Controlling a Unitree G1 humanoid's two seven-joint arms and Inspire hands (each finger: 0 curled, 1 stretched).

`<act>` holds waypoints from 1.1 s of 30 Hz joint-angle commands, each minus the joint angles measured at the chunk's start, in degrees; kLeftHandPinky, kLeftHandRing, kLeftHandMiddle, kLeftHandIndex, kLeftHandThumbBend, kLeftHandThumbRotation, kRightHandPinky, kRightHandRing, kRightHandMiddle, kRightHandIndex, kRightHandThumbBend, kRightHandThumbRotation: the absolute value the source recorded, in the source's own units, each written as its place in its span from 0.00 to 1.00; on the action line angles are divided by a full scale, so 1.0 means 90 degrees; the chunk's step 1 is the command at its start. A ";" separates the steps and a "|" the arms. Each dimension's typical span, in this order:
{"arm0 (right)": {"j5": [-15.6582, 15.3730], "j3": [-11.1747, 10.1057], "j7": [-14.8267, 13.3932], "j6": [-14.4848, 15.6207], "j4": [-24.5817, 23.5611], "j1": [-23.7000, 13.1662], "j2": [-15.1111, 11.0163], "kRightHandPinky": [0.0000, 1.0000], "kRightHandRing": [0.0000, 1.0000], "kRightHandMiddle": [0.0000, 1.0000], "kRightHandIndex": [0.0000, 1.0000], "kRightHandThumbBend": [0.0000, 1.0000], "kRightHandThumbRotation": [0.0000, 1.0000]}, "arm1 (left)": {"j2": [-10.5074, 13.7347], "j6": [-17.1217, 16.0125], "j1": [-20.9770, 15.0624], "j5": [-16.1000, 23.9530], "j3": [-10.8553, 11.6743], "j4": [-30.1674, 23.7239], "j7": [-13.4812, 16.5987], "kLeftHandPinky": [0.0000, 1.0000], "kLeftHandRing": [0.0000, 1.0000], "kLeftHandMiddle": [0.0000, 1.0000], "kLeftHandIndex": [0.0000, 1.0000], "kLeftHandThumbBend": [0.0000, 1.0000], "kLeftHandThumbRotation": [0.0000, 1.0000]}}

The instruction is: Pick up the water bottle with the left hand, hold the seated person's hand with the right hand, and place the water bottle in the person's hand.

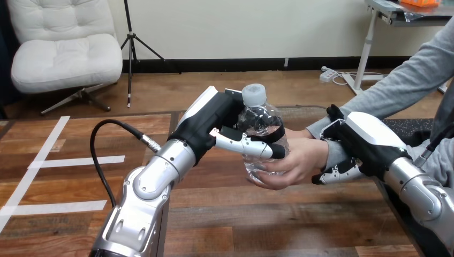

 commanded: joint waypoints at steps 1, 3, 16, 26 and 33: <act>0.0141 -0.0207 -0.0066 -0.0038 -0.0179 -0.0119 0.0049 0.22 0.26 0.32 0.32 0.73 0.00 | -0.0026 -0.0281 -0.0474 -0.0212 0.0140 0.0182 -0.0064 0.44 0.54 0.60 0.63 0.82 0.26; 0.0145 -0.0210 -0.0058 -0.0034 -0.0180 -0.0120 0.0048 0.22 0.26 0.32 0.32 0.73 0.00 | -0.0006 -0.0333 -0.0489 -0.0214 0.0131 0.0260 -0.0059 0.51 0.61 0.66 0.71 0.85 0.33; 0.0171 -0.0221 0.0010 0.0011 -0.0201 -0.0126 0.0037 0.23 0.27 0.32 0.33 0.73 0.00 | 0.0066 -0.0486 -0.0556 -0.0174 0.0140 0.0584 -0.0097 0.80 0.88 0.92 0.93 0.99 0.59; 0.0134 -0.0209 -0.0049 0.0001 -0.0149 -0.0151 0.0031 0.23 0.27 0.33 0.33 0.73 0.00 | 0.0056 -0.0555 -0.0557 -0.0202 0.0170 0.0661 -0.0066 0.85 0.93 0.96 0.97 1.00 0.69; 0.0131 -0.0213 -0.0049 0.0031 -0.0169 -0.0154 0.0025 0.23 0.27 0.32 0.33 0.74 0.00 | 0.0072 -0.0620 -0.0560 -0.0168 0.0159 0.0702 -0.0043 0.85 0.94 0.95 0.98 1.00 0.77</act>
